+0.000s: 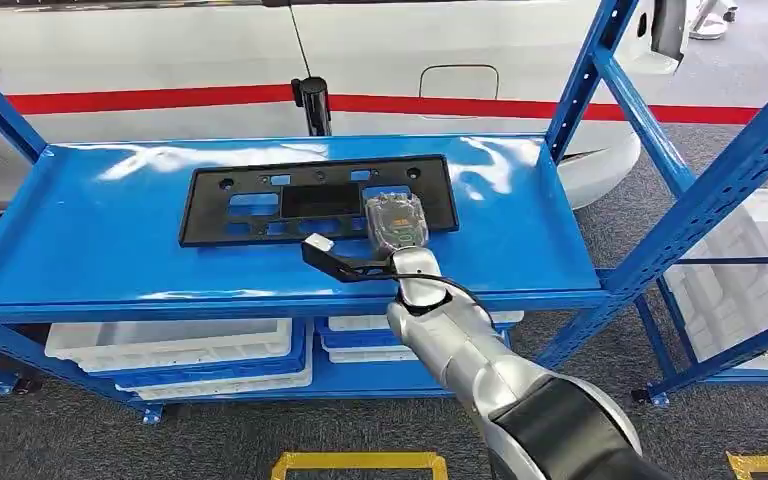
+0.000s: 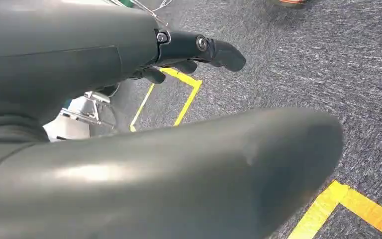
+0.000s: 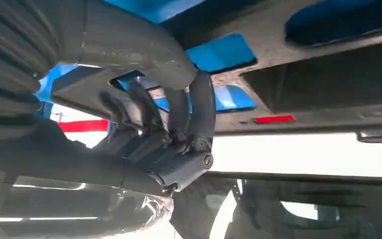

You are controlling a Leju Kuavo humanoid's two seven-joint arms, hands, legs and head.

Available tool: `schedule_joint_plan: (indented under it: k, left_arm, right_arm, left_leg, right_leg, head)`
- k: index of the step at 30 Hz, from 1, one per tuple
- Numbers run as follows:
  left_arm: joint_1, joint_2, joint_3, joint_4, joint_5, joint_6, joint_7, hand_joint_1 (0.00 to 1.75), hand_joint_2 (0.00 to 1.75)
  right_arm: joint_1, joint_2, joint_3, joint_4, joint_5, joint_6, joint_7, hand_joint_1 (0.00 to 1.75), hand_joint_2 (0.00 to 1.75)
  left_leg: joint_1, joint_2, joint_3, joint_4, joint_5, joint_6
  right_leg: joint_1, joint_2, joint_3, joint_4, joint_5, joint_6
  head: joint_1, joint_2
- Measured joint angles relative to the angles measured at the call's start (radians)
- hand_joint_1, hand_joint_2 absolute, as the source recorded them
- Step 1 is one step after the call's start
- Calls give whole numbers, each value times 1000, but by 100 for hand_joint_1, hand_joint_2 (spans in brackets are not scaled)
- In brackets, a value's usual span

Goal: Take the parts from the cabinet and place them on the table.

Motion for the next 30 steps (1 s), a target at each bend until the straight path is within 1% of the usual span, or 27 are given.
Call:
schedule_joint_plan:
  k: [5,9,11,13,15,18,19,21,22,23,25,26,30]
  left_arm:
    - [-2,0,7,0,0,0,-20,0,0]
    - [-3,0,10,0,0,-2,-40,0,0]
    - [-3,0,11,0,2,-7,-66,0,0]
    - [-3,0,18,0,24,-42,-111,0,0]
    - [-4,0,27,0,33,-69,-140,0,0]
    - [-4,0,31,0,36,-80,-150,0,0]
    - [-4,0,31,0,36,-83,-151,0,0]
    - [-4,0,32,0,29,-82,-152,0,0]
    - [-4,0,32,0,26,-79,-152,0,0]
    - [-5,0,32,0,21,-77,-152,0,0]
    - [-6,0,32,0,17,-73,-156,0,0]
    - [-7,0,32,0,14,-72,-157,0,0]
    - [-9,-2,33,1,4,-61,-149,0,0]
  right_arm:
    - [8,-10,-17,0,-4,-19,2,0,175]
    - [9,-16,-36,-6,-13,-50,-15,0,175]
    - [12,-16,-50,-17,-27,-69,-34,0,175]
    - [22,-16,-68,-34,-50,-90,-73,0,175]
    - [32,-16,-84,-53,-69,-107,-112,0,175]
    - [38,-14,-102,-73,-79,-113,-127,0,175]
    - [39,-14,-107,-79,-79,-114,-128,0,0]
    - [43,-13,-116,-89,-96,-115,-157,0,0]
    - [46,-9,-121,-97,-113,-115,-180,0,0]
    - [50,-1,-132,-109,-135,-115,-218,0,0]
    - [54,16,-141,-131,-148,-105,-259,0,0]
    - [57,26,-142,-146,-151,-96,-272,0,175]
    - [67,56,-138,-194,-180,-61,-288,0,175]
  left_leg:
    - [0,0,0,0,0,0]
    - [0,0,1,0,0,0]
    - [0,0,1,0,0,0]
    - [0,0,1,0,0,0]
    - [0,0,1,0,0,0]
    - [0,0,1,0,0,0]
    - [0,0,1,0,0,0]
    - [0,0,0,0,0,0]
    - [0,0,0,0,0,0]
    - [0,0,0,0,0,0]
    - [0,1,0,0,0,0]
    - [0,1,0,0,0,0]
    - [0,1,0,0,0,0]
  right_leg:
    - [0,0,0,0,0,0]
    - [0,0,1,0,0,0]
    - [0,0,1,0,0,0]
    - [0,0,1,0,0,0]
    - [0,0,1,0,0,0]
    - [0,0,1,0,0,0]
    - [0,0,1,0,0,0]
    - [0,0,1,0,0,0]
    - [0,0,1,0,0,0]
    - [0,1,1,0,0,0]
    - [0,1,0,0,0,0]
    - [0,1,0,0,0,0]
    - [0,1,0,0,0,0]
  head:
    - [0,0]
    - [0,0]
    - [0,0]
    - [0,0]
    - [0,0]
    - [0,0]
    - [0,0]
    - [0,0]
    - [0,0]
    - [0,0]
    - [0,0]
    - [0,0]
    - [0,0]
